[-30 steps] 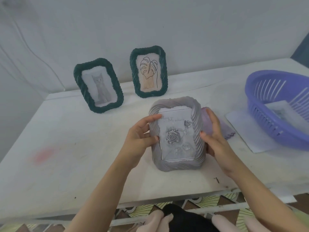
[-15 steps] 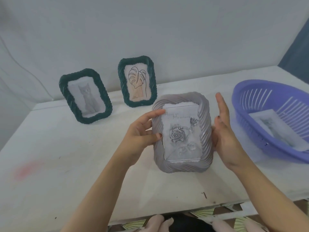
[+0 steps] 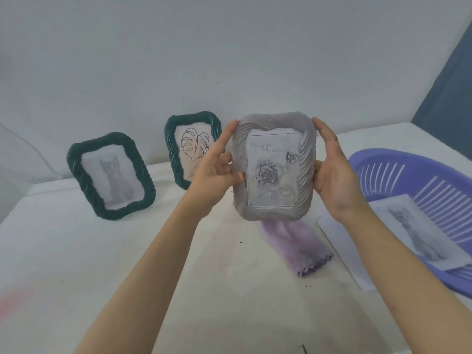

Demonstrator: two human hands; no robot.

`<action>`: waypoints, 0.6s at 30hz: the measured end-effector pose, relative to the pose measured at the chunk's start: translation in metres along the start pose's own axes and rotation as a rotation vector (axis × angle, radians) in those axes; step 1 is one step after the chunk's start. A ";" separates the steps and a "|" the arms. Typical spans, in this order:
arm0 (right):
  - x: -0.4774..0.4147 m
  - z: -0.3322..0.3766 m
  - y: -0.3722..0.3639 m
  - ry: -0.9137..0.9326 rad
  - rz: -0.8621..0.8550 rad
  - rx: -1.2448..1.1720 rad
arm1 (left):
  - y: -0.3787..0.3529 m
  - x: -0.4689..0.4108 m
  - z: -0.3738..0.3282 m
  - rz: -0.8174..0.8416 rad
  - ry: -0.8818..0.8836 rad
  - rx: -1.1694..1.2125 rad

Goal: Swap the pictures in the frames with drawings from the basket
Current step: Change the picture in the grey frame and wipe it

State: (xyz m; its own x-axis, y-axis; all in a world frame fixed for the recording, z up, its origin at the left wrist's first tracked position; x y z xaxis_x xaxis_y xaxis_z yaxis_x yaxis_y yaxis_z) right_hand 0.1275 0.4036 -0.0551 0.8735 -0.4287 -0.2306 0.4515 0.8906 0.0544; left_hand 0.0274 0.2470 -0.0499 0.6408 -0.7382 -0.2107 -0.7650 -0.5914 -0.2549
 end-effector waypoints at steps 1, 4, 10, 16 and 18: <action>-0.007 -0.002 0.002 0.002 -0.015 0.009 | 0.001 -0.010 0.002 -0.007 0.004 -0.019; -0.026 -0.010 0.006 0.003 -0.053 0.036 | 0.009 -0.039 0.012 -0.049 0.019 -0.076; -0.050 -0.031 0.009 0.001 -0.119 0.067 | 0.020 -0.072 0.033 -0.125 0.040 -0.131; -0.052 -0.050 0.010 -0.009 -0.171 0.115 | 0.023 -0.073 0.053 -0.139 0.049 -0.123; -0.050 -0.054 0.010 -0.012 -0.168 0.121 | 0.023 -0.073 0.055 -0.138 0.042 -0.137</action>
State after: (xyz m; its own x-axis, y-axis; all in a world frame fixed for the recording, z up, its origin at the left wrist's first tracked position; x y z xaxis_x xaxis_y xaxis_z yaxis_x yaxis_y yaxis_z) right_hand 0.0784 0.4424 -0.0954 0.7858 -0.5722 -0.2346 0.6090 0.7821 0.1322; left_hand -0.0331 0.3048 -0.0921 0.7391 -0.6584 -0.1420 -0.6735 -0.7244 -0.1468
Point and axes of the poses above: each hand's wrist, its own x-axis away from the middle knuckle, its own y-axis out of the back of the hand, z = x × y, the point moved 8 cm from there along -x, towards the middle knuckle, and after that the axes turned 15 degrees about x, right-handed, at the moved point
